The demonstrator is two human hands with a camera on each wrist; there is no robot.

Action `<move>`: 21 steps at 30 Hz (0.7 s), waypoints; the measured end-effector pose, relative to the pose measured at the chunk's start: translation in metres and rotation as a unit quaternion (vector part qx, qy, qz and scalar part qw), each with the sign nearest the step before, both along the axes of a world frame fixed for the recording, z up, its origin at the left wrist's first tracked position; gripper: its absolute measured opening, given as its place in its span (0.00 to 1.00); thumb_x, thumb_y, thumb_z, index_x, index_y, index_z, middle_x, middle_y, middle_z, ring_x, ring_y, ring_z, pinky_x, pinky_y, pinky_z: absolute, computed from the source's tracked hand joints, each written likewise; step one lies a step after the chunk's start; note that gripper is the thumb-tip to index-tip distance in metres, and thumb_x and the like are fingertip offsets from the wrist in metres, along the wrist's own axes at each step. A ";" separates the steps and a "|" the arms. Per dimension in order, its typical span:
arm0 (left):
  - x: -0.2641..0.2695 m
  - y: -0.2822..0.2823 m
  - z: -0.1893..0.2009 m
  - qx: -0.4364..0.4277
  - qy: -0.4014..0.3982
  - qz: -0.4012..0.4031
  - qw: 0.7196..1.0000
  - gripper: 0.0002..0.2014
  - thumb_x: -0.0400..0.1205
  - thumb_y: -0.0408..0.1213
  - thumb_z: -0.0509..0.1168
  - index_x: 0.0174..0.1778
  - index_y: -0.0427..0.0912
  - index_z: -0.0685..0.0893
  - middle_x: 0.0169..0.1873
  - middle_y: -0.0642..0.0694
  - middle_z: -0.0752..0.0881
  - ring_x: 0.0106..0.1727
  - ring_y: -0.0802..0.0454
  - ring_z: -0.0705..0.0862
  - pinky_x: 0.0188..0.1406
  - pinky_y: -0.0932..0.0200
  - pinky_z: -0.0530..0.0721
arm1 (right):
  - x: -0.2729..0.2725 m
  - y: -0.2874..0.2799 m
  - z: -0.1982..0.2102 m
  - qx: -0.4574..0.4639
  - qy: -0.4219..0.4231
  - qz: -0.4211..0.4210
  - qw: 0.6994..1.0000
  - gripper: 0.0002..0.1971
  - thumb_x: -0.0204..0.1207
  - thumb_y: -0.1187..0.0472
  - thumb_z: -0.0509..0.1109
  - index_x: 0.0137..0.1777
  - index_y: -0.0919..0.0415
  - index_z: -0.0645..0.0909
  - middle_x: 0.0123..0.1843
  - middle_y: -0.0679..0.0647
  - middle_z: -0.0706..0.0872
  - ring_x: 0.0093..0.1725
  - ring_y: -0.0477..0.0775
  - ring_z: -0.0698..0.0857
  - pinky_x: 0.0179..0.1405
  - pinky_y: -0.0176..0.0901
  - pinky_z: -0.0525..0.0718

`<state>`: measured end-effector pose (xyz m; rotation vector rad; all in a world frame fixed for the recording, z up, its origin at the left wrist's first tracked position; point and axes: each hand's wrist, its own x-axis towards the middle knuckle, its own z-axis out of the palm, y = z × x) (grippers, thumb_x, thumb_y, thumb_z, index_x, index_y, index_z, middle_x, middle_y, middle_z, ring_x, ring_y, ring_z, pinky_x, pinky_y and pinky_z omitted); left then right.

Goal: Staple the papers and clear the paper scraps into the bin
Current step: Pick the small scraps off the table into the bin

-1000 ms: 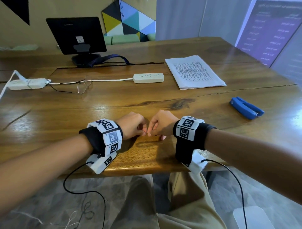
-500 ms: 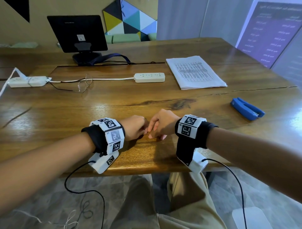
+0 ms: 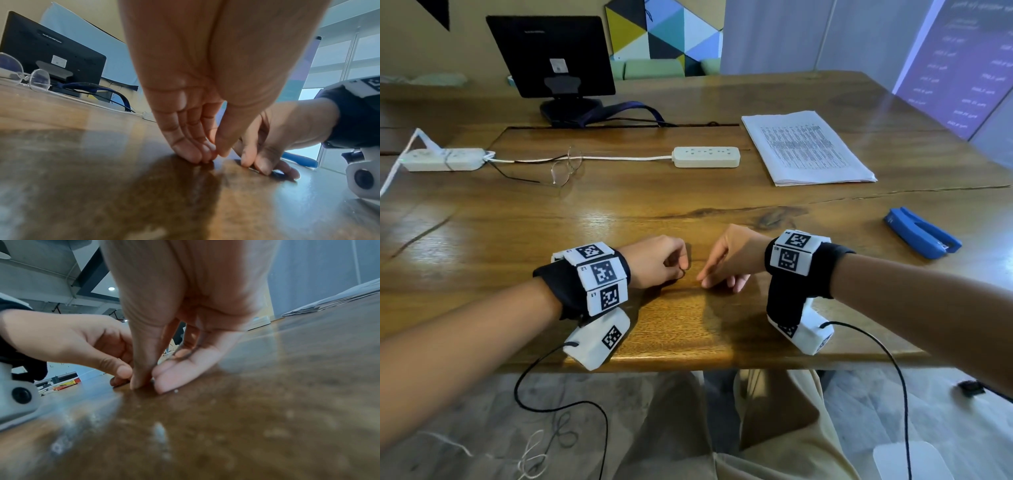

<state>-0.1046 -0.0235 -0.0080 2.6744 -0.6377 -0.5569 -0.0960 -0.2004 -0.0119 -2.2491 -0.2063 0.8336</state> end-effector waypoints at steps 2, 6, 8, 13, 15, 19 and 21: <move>0.001 0.000 -0.002 -0.003 0.000 0.001 1.000 0.02 0.82 0.37 0.64 0.48 0.47 0.79 0.46 0.51 0.83 0.48 0.54 0.79 0.39 0.65 0.74 | 0.000 0.000 0.000 -0.005 -0.001 -0.004 1.000 0.09 0.66 0.64 0.80 0.47 0.60 0.90 0.26 0.51 0.85 0.25 0.45 0.80 0.30 0.38 0.89; 0.002 -0.001 -0.003 0.001 -0.004 -0.001 1.000 0.02 0.82 0.37 0.65 0.49 0.46 0.80 0.44 0.51 0.82 0.47 0.54 0.79 0.40 0.63 0.73 | 0.001 0.004 0.002 -0.022 -0.011 0.016 1.000 0.06 0.68 0.64 0.79 0.45 0.59 0.90 0.30 0.54 0.84 0.28 0.48 0.81 0.32 0.41 0.90; 0.002 -0.002 -0.002 0.004 -0.002 -0.001 1.000 0.03 0.82 0.37 0.65 0.49 0.45 0.81 0.46 0.50 0.83 0.48 0.53 0.80 0.45 0.62 0.73 | 0.000 0.005 0.003 -0.035 -0.014 0.034 0.999 0.05 0.69 0.64 0.78 0.44 0.59 0.89 0.34 0.57 0.84 0.30 0.50 0.82 0.34 0.43 0.90; -0.001 -0.002 0.001 0.004 0.005 0.000 1.000 0.03 0.81 0.40 0.65 0.48 0.47 0.81 0.50 0.47 0.85 0.52 0.50 0.82 0.52 0.57 0.79 | -0.008 0.000 0.006 -0.039 -0.030 0.074 0.996 0.02 0.75 0.65 0.72 0.46 0.59 0.85 0.40 0.54 0.83 0.33 0.47 0.83 0.31 0.38 0.89; -0.003 -0.006 0.003 -0.001 0.008 -0.008 1.000 0.02 0.81 0.40 0.66 0.47 0.48 0.82 0.49 0.48 0.86 0.51 0.50 0.83 0.54 0.53 0.82 | -0.015 -0.009 0.010 -0.028 -0.040 0.073 0.996 0.02 0.77 0.63 0.70 0.45 0.58 0.83 0.40 0.55 0.84 0.32 0.46 0.84 0.34 0.38 0.89; -0.013 -0.021 0.012 -0.062 -0.017 -0.038 0.997 0.01 0.81 0.39 0.65 0.44 0.49 0.82 0.40 0.55 0.85 0.42 0.58 0.82 0.38 0.68 0.77 | -0.041 -0.040 0.018 0.025 -0.066 0.038 0.997 0.03 0.81 0.63 0.64 0.46 0.59 0.78 0.38 0.52 0.82 0.33 0.46 0.84 0.38 0.42 0.90; -0.022 -0.031 0.017 -0.083 -0.024 -0.056 0.995 0.02 0.81 0.41 0.65 0.45 0.49 0.82 0.40 0.56 0.84 0.41 0.62 0.81 0.36 0.70 0.75 | -0.060 -0.064 0.021 0.057 -0.080 -0.001 0.995 0.05 0.81 0.64 0.63 0.43 0.58 0.76 0.38 0.51 0.81 0.34 0.45 0.84 0.38 0.44 0.90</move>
